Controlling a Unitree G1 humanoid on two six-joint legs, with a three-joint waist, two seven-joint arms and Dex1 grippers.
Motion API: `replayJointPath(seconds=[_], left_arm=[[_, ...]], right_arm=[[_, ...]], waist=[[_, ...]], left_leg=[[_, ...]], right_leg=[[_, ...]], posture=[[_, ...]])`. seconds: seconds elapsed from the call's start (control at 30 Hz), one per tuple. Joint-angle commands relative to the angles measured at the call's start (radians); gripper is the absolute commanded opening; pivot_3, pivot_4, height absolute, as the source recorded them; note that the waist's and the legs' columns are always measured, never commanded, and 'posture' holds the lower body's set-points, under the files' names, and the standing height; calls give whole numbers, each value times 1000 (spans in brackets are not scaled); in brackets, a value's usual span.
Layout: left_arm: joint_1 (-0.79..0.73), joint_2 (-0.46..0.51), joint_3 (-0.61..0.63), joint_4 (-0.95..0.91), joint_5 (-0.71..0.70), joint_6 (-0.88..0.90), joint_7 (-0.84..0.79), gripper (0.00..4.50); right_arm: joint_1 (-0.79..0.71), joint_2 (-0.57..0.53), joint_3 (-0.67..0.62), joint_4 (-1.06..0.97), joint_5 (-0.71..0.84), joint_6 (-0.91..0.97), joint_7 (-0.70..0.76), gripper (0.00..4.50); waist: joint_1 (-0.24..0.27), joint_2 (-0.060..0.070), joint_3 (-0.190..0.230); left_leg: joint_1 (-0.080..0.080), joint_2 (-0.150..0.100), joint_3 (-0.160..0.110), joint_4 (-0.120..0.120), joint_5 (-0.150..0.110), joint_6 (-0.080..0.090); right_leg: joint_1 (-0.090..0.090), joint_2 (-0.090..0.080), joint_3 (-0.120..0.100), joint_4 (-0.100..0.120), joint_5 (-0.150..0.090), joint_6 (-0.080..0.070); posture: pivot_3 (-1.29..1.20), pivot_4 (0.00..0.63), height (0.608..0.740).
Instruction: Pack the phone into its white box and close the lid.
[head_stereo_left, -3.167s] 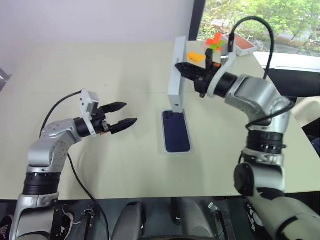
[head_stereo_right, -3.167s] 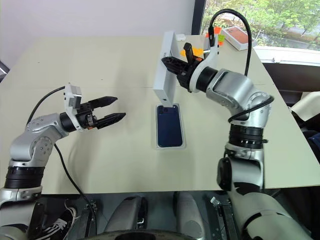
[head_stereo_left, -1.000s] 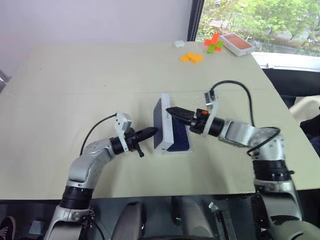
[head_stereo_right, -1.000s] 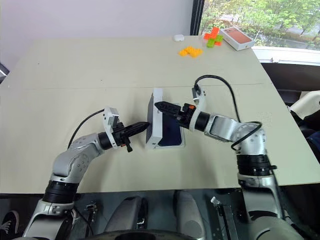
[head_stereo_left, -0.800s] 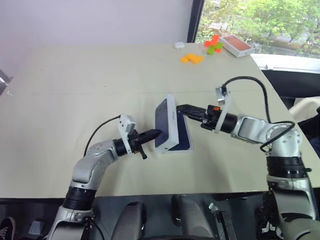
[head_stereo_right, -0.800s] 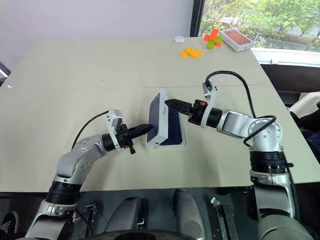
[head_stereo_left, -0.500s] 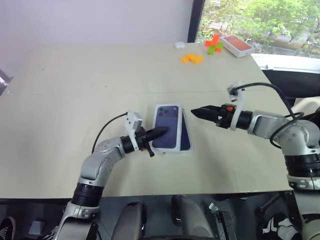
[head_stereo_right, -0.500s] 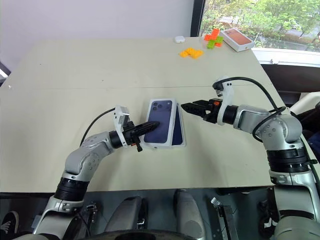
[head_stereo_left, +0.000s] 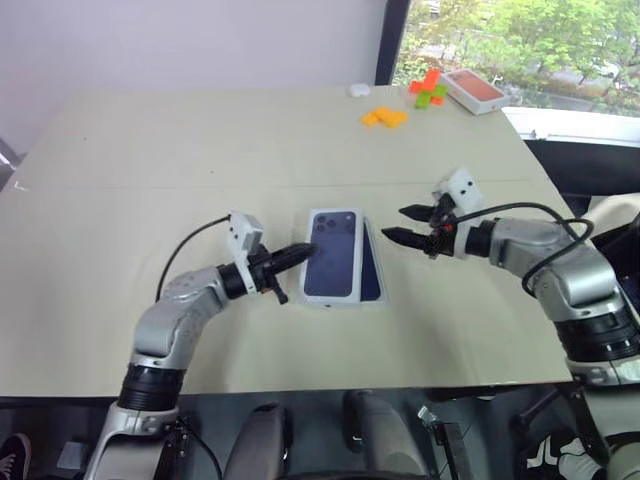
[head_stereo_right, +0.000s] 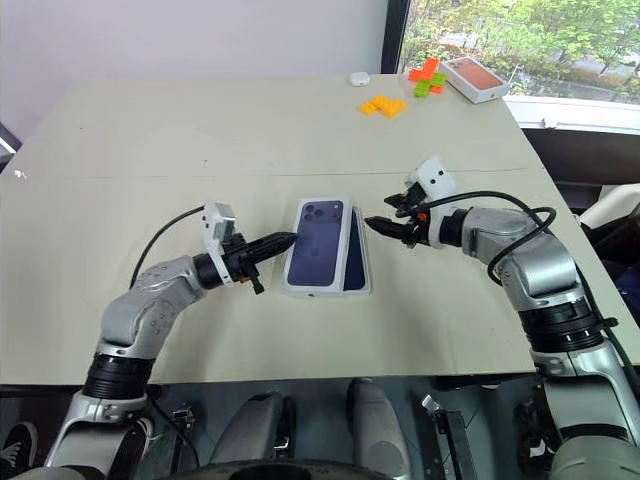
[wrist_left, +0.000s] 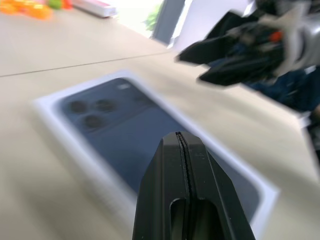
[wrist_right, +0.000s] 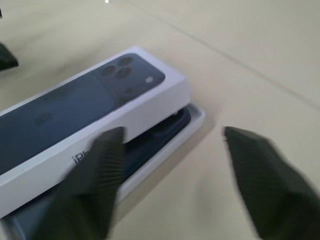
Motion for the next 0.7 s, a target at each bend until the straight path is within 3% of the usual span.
replayJointPath(seconds=[0.03, 0.1, 0.2, 0.3, 0.7], left_arm=[[-17, 32, 45, 17, 22, -38, 13, 0], [-14, 62, 44, 49, 51, -33, 22, 0], [-12, 83, 0, 107, 119, -23, 41, 0], [-16, 69, -52, 118, 107, 75, 28, 0], [-76, -23, -137, 137, 126, 114, 18, 0]], right_arm=[[8, 17, 14, -57, -83, -76, -1, 1114], [28, 25, 36, -84, -128, -103, 0, 69], [58, 30, 64, -103, -193, -140, 2, 21], [72, 44, 66, -112, -219, -139, -3, 21], [138, 37, 96, -159, -356, -194, 34, 21]], waist=[[0, 0, 0], [1, 0, 0], [2, 0, 0], [3, 0, 0], [4, 0, 0]], left_leg=[[0, 0, 0, 0, 0, 0], [0, 0, 0, 0, 0, 0], [0, 0, 0, 0, 0, 0], [0, -1, 0, 0, 0, 0], [1, -2, 0, 0, 0, 0]], right_leg=[[0, 0, 0, 0, 0, 0], [0, 0, 0, 0, 0, 0], [0, -1, 0, 0, 0, 0], [0, -2, 0, 0, 0, 0], [1, -3, -1, 0, 0, 0]], posture=[[0, 150, 740], [0, 150, 740], [0, 150, 740], [0, 150, 740], [0, 150, 740]])
